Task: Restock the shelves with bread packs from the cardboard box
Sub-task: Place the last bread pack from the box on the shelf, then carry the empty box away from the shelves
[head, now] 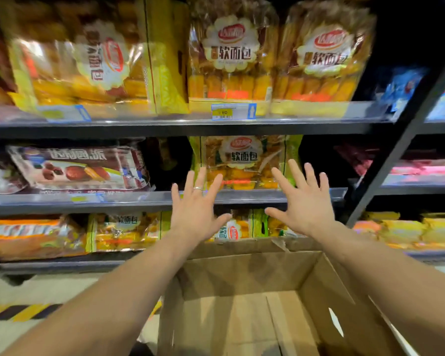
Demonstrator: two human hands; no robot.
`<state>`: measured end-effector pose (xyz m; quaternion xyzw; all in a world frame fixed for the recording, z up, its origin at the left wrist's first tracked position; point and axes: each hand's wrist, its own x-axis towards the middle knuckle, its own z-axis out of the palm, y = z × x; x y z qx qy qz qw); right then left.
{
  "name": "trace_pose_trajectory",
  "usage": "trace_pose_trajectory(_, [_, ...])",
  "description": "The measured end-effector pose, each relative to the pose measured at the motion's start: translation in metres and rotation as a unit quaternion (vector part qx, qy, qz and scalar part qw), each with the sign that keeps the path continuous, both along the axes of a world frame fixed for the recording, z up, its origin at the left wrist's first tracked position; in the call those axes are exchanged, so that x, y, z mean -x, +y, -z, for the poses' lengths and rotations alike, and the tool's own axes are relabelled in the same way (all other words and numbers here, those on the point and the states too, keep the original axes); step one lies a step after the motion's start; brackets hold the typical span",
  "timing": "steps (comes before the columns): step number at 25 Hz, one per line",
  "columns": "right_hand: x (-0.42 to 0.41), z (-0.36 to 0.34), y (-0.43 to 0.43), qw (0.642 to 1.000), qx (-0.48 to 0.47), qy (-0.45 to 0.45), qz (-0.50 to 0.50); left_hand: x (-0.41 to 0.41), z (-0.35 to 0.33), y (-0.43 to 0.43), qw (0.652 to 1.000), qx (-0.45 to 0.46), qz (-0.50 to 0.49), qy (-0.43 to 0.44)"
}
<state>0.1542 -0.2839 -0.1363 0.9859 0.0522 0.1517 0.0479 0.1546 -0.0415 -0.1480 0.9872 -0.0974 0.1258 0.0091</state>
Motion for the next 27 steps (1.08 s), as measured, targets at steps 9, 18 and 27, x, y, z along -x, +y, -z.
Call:
trace_pose_trajectory(9, [0.125, -0.032, 0.021, 0.996, -0.079, -0.028, 0.012, 0.129, -0.042, -0.013, 0.998, 0.053, -0.02, -0.002])
trace_pose_trajectory(18, [0.2, -0.023, 0.019, 0.995, -0.089, 0.028, 0.027, 0.197, -0.026, -0.013, 0.996, 0.067, -0.04, 0.04])
trace_pose_trajectory(27, [0.132, 0.079, -0.002, 0.982, -0.13, 0.138, 0.031, 0.121, 0.062, -0.012, 0.99, 0.043, -0.047, 0.125])
